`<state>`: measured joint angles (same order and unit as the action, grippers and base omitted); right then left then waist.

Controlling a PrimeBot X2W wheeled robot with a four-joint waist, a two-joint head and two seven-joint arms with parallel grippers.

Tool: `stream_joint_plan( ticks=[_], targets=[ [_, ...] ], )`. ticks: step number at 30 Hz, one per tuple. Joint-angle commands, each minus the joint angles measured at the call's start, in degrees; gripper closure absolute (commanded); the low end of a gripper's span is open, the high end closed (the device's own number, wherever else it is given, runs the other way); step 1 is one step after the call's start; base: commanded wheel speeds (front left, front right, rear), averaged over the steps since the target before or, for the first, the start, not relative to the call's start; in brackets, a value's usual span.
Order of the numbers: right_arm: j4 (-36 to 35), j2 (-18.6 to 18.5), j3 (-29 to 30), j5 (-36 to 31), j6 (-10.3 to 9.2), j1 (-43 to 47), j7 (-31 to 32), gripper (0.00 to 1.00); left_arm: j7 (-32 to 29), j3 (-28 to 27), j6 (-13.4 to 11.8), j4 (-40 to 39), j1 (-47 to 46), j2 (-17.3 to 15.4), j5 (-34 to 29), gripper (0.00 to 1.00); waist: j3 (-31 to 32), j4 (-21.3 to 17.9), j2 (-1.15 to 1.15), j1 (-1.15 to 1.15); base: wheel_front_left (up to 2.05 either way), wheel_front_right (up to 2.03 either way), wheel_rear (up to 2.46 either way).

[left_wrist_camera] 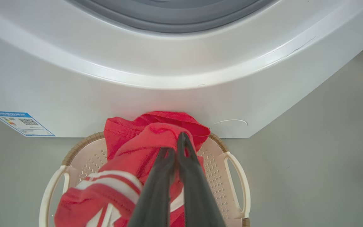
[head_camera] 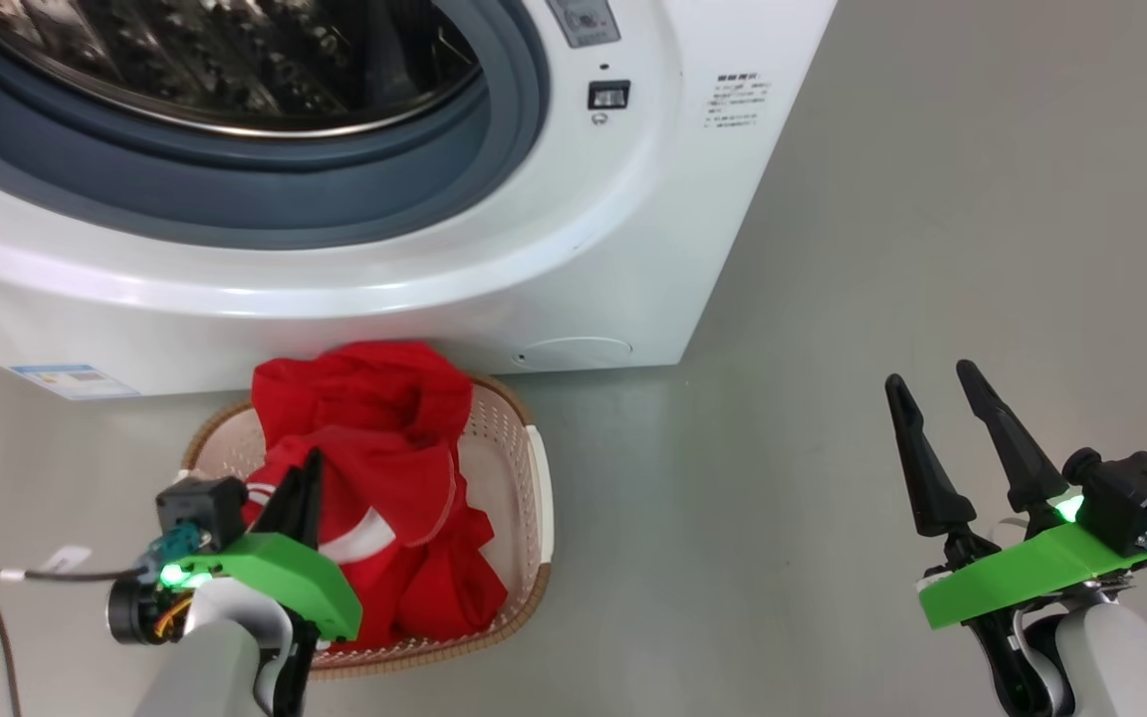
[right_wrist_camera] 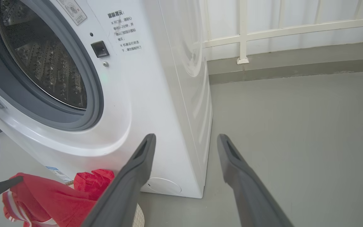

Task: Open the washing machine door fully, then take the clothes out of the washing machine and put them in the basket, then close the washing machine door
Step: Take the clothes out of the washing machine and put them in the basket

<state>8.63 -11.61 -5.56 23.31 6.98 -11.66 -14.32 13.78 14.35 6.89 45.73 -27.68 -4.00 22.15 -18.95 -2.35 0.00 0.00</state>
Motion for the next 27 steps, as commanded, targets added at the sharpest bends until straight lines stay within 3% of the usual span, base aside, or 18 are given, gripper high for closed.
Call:
stream_joint_plan(
  ticks=[1,10,20,24,27],
  targets=[
    [-1.4,-0.2,-1.5,-0.4,0.51,-0.6,-0.7,0.0,0.9,-1.3,0.4,0.1,-1.4,-1.1,0.4,1.0,-0.9,-0.8,0.0,0.0,0.0,0.0,0.0],
    [-2.0,0.6,-2.1,-0.8,0.51,-2.2,-0.7,0.0,1.2,2.1,0.6,14.6,-8.6,-0.4,1.3,1.0,-5.5,-3.0,0.0,0.0,0.0,0.0,0.0],
    [-2.9,2.0,-2.9,-1.4,0.51,-4.3,-0.7,0.0,1.2,4.9,0.6,24.9,-14.9,-2.1,3.6,1.0,-11.6,-6.0,0.0,0.0,0.0,0.0,0.0],
    [-3.3,2.6,-3.2,-1.7,0.51,-5.2,-0.7,0.0,0.3,6.0,0.6,26.5,-16.7,-2.4,4.0,0.86,-13.6,-6.9,0.0,0.0,0.0,0.0,0.0],
    [-3.6,3.0,-3.4,-1.9,0.51,-5.8,-0.7,0.0,-0.7,6.3,0.6,27.2,-17.5,-2.8,4.7,0.6,-14.7,-7.6,0.0,0.0,0.0,0.0,0.0]
  ],
)
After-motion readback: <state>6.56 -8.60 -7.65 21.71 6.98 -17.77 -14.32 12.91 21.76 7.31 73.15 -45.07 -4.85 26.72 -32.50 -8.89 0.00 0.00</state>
